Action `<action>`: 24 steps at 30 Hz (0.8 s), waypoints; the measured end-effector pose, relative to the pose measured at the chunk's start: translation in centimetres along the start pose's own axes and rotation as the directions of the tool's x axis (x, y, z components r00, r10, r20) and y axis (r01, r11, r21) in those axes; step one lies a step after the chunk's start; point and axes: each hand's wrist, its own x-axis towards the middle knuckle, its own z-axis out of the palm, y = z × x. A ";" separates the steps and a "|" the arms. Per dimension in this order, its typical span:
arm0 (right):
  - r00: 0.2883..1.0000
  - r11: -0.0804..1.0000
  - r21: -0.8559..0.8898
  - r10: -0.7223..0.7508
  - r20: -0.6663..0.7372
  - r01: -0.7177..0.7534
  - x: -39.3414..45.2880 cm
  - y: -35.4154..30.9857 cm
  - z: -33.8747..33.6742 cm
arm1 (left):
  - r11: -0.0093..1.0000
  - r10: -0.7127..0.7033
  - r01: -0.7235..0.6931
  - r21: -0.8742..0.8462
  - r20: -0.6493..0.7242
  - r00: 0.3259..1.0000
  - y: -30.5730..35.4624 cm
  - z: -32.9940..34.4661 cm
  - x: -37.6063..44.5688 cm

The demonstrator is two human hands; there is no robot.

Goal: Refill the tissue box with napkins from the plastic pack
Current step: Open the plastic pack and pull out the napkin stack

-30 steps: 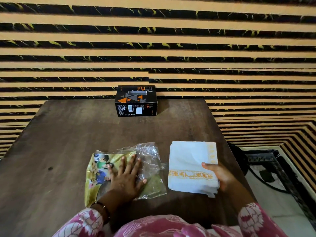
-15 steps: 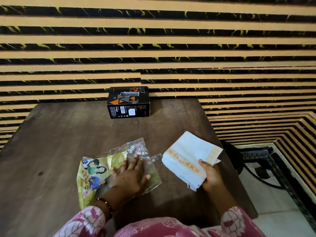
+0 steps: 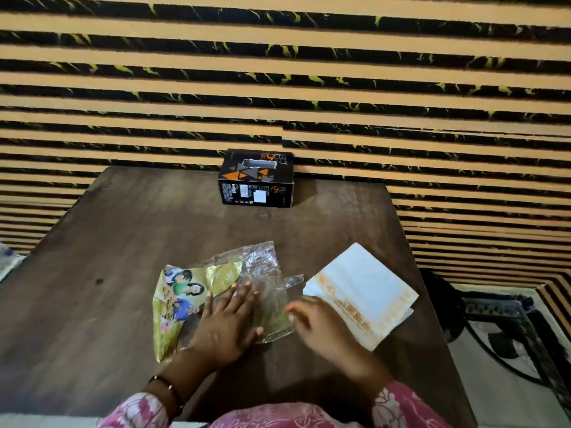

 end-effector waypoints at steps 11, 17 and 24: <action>0.932 0.953 -0.209 -0.141 0.335 0.220 4.4 -3.6 5.3 | 0.930 -0.365 0.365 -0.041 -0.010 0.931 -6.7 2.3 -6.8; 0.895 0.945 -0.170 -0.193 0.402 0.280 9.1 -8.3 9.0 | 0.885 -0.451 0.438 -0.155 -0.062 0.890 -13.4 1.4 -7.9; 0.844 0.923 -0.189 -0.207 0.495 0.337 15.1 -15.0 13.5 | 0.829 -0.545 0.525 -0.191 -0.070 0.836 -21.7 -0.2 -9.4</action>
